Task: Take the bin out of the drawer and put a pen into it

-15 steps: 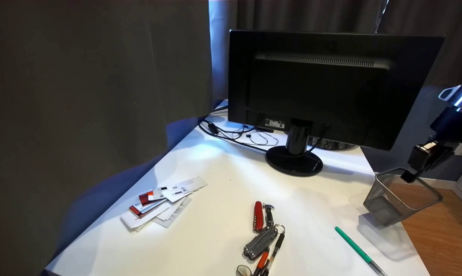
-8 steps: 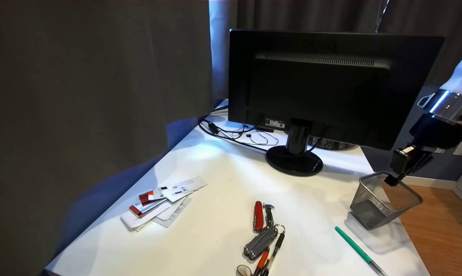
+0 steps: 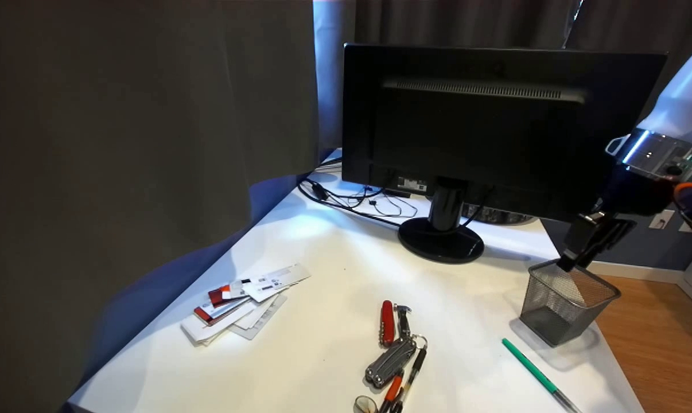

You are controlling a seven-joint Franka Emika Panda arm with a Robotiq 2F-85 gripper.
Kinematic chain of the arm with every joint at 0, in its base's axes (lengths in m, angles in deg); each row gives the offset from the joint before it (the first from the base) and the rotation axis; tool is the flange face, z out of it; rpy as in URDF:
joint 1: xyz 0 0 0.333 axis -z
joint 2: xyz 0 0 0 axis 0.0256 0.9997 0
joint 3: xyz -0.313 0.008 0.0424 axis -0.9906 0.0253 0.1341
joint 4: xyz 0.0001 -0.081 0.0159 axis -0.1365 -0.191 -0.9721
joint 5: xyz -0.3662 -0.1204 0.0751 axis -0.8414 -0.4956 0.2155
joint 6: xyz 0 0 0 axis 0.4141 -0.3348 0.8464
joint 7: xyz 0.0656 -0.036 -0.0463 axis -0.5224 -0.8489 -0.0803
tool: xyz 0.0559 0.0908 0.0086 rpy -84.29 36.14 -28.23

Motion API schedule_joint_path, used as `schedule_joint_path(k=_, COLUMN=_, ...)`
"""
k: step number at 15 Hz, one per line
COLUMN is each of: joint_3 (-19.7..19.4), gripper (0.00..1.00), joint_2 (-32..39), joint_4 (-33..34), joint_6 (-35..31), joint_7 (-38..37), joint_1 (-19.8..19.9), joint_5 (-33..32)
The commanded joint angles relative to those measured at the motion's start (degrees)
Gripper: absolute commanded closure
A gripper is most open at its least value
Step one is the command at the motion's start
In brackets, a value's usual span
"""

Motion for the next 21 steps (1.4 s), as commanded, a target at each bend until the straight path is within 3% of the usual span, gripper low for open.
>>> schedule_joint_path(k=1, joint_3=-1.54, gripper=0.20, joint_2=-3.01, joint_4=1.01, joint_6=2.76, joint_7=-4.17, joint_1=-3.75, joint_5=-3.87)
schedule_joint_path(k=4, joint_3=-1.63, gripper=0.01, joint_2=-5.21, joint_4=1.02, joint_6=3.38, joint_7=-6.03, joint_1=-6.48, joint_5=-6.77)
schedule_joint_path(k=5, joint_3=-1.44, gripper=0.00, joint_2=-5.59, joint_4=1.03, joint_6=3.49, joint_7=-6.34, joint_1=-7.39, joint_5=-7.74)
schedule_joint_path(k=14, joint_3=0.22, gripper=0.00, joint_2=-2.18, joint_4=3.06, joint_6=9.51, joint_7=-6.25, joint_1=-13.81, joint_5=-13.06)
schedule_joint_path(k=21, joint_3=1.02, gripper=0.00, joint_2=-1.70, joint_4=1.93, joint_6=8.32, joint_7=-5.09, joint_1=-13.82, joint_5=-12.80)
